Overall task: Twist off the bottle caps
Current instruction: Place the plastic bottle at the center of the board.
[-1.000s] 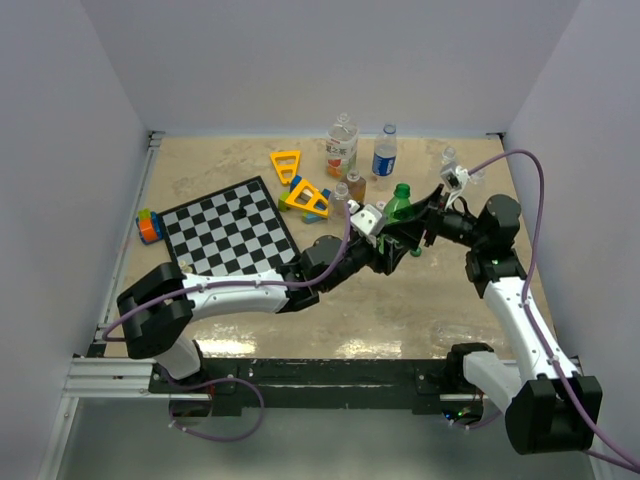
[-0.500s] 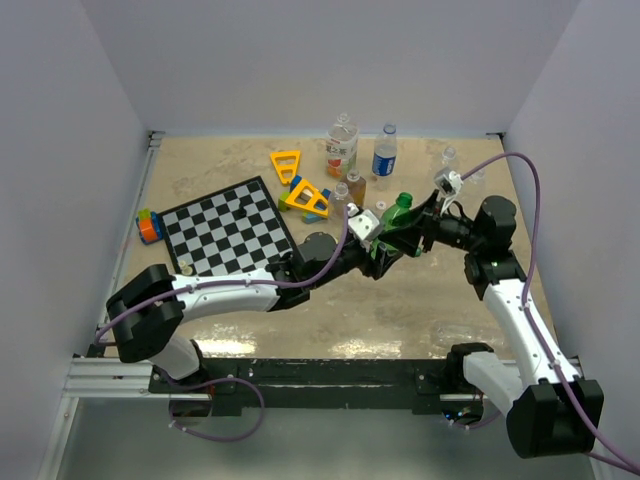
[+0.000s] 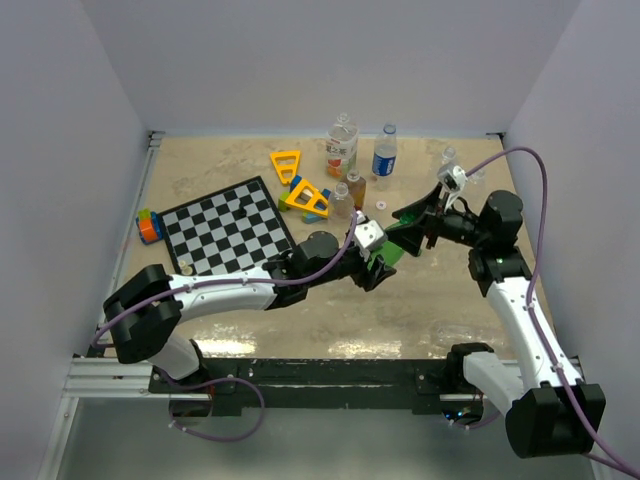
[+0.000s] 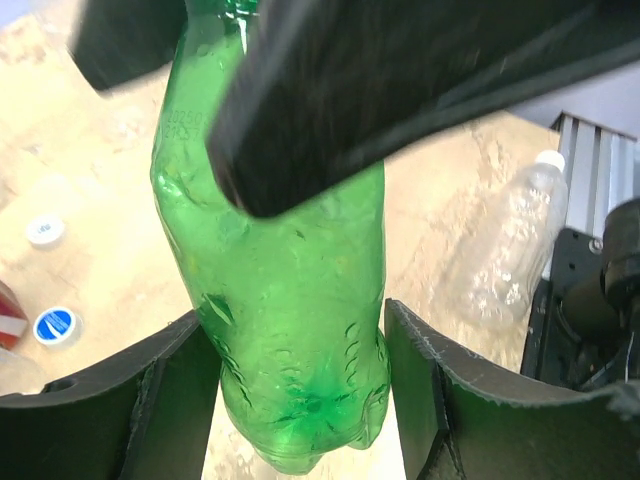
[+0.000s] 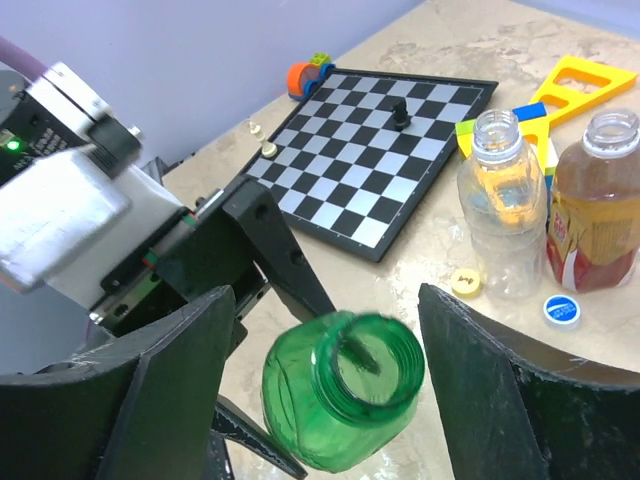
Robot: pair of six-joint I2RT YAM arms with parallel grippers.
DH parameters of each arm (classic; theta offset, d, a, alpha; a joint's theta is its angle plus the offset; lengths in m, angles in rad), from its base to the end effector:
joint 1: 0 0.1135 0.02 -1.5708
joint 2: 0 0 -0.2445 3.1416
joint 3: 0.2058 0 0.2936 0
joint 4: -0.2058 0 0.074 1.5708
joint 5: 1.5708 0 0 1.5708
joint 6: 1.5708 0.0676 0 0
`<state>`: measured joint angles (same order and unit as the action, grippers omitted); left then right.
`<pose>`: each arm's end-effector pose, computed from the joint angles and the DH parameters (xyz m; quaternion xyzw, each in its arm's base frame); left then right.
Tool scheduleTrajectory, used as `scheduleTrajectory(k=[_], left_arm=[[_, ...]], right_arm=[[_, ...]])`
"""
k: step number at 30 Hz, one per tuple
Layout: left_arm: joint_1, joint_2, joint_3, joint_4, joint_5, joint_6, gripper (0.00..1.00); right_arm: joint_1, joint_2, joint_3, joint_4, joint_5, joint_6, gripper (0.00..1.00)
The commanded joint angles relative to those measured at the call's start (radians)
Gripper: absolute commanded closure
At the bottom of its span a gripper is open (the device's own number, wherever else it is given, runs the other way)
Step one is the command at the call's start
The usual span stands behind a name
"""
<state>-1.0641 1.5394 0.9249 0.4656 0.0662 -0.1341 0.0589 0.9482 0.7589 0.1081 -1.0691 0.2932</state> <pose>0.2007 -0.3708 0.2202 0.3589 0.6672 -0.3885 0.5245 0.2732 0.0755 0.3083 -0.2690 0.6687 0.4709 0.5087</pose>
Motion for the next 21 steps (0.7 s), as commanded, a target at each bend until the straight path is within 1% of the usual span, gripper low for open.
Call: scheduleTrajectory(k=[1,3,6,8,11,15,18,20,21], left_arm=[[0.01,-0.024,-0.003,-0.028,0.046,0.021,0.92],[0.012,-0.027,-0.006,-0.027,0.04,0.018,0.92],[0.015,-0.036,-0.006,-0.021,0.027,0.011,0.92],[0.019,-0.042,-0.009,-0.018,0.018,0.01,0.92],[0.023,-0.058,-0.02,-0.01,0.018,0.016,0.91],[0.027,-0.065,-0.02,-0.01,0.018,0.028,0.91],[0.029,-0.065,-0.018,-0.013,0.018,0.034,0.91],[0.03,-0.062,-0.015,-0.015,0.018,0.037,0.91],[0.03,-0.064,-0.011,-0.019,0.018,0.04,0.91]], right_arm=[[-0.004,-0.003,0.051,0.005,-0.031,-0.045,0.23],[-0.004,0.004,0.059,-0.022,-0.022,-0.071,0.25],[-0.005,0.021,0.068,-0.07,-0.029,-0.112,0.25],[-0.004,0.033,0.077,-0.103,-0.038,-0.144,0.23],[-0.005,0.05,0.089,-0.163,-0.035,-0.19,0.16],[-0.004,0.066,0.091,-0.18,-0.054,-0.206,0.15],[-0.004,0.07,0.095,-0.191,-0.077,-0.209,0.16],[-0.002,0.072,0.097,-0.196,-0.086,-0.207,0.2],[-0.002,0.072,0.097,-0.197,-0.094,-0.207,0.25]])
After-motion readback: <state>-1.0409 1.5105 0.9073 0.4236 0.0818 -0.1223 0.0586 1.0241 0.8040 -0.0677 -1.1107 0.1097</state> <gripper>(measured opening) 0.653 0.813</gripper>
